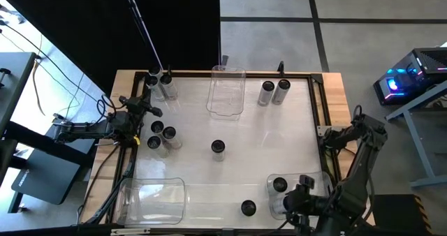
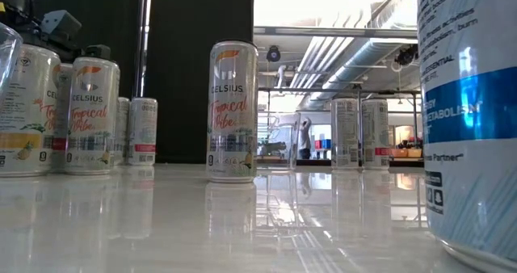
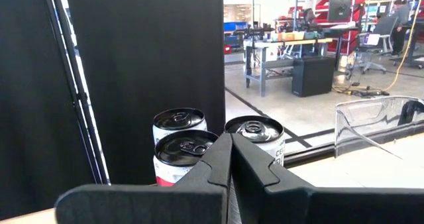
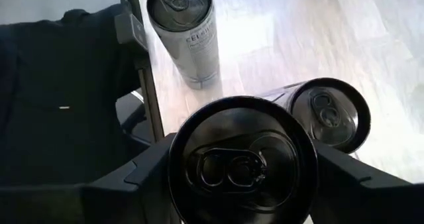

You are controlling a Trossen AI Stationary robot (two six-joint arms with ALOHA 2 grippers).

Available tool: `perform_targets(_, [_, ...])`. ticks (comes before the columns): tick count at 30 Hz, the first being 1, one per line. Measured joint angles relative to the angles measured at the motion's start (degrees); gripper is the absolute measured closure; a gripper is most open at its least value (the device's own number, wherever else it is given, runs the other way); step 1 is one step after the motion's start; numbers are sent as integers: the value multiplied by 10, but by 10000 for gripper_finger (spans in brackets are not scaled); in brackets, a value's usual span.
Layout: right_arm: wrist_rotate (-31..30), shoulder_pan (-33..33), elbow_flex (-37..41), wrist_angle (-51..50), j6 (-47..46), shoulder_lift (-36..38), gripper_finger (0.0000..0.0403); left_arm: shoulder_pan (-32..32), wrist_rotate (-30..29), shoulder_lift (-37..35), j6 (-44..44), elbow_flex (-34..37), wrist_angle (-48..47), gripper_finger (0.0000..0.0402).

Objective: Sort soda cans
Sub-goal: Put the bottom right white blue soda can into the bottom right transparent bin

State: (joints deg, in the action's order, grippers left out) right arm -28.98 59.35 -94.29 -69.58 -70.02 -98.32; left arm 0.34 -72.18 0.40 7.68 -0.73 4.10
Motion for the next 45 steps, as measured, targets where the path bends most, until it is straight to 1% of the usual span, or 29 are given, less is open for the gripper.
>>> perform_targets(5, [2,-10,9,11,6,0,160,0,0,0,0,0,0,401])
perform_targets(11, [31,-28,59,50,17,0,160,0,0,0,0,0,0,401])
perform_targets(16, [45,-32,91,91,30,0,160,0,0,0,0,0,0,401])
perform_targets(29, [38,-32,154,166,50,3,160,0,0,0,-1,0,0,401])
perform_targets(37, [22,-32,162,178,47,3,158,0,0,0,-1,0,0,401])
perform_targets(42, [15,-36,164,180,35,1,104,0,0,0,-1,0,0,401])
perform_targets(45, [17,-43,165,174,21,-1,90,0,0,0,-1,0,0,401])
